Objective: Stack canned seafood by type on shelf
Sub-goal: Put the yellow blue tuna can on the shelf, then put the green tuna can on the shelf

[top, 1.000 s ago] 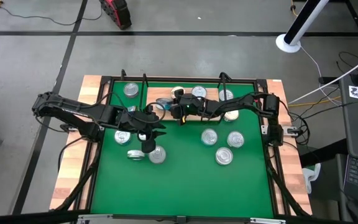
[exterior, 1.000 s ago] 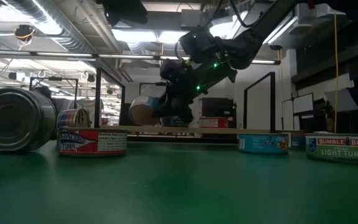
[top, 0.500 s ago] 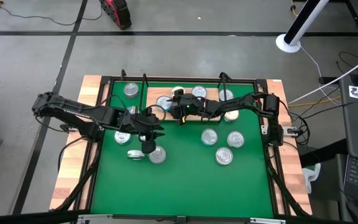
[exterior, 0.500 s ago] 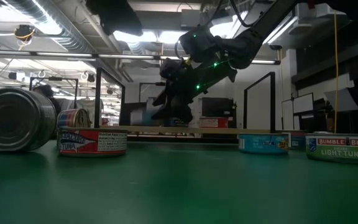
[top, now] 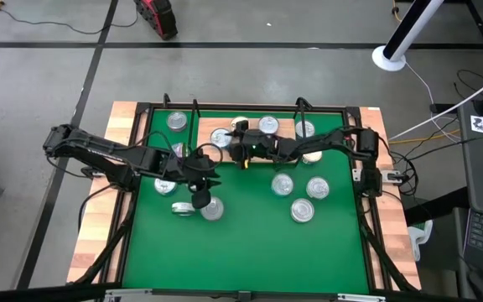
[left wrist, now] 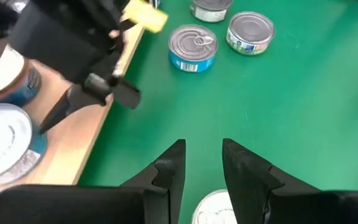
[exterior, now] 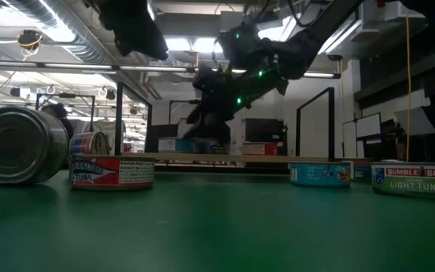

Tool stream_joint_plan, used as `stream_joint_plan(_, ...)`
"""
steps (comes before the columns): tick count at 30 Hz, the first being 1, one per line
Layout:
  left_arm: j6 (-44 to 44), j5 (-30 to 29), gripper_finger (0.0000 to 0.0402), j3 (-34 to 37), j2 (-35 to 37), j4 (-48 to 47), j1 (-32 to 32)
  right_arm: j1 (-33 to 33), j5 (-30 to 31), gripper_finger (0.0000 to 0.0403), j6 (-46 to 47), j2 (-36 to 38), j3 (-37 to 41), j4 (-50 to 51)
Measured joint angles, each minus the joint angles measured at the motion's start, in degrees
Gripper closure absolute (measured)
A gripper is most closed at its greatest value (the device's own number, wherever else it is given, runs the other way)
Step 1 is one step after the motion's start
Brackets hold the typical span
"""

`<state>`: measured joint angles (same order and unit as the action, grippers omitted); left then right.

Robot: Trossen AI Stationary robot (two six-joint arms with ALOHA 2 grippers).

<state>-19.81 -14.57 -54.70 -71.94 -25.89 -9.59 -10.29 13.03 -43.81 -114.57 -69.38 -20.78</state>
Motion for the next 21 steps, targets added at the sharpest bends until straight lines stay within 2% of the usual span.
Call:
stream_joint_plan(5,-2.6,0.1,0.0302,0.0,0.0,-2.5,-1.4,4.1,2.4,0.0127,0.0,2.7,0.0,2.3)
stream_joint_plan(14,-9.1,0.2,0.0302,0.0,-0.3,-10.5,-2.9,11.3,2.9,0.0127,0.0,6.5,0.0,11.1)
stream_joint_plan(21,-9.8,0.2,0.0302,0.0,-3.0,-12.2,-2.9,17.5,11.3,0.0127,-0.1,8.3,0.0,20.0)
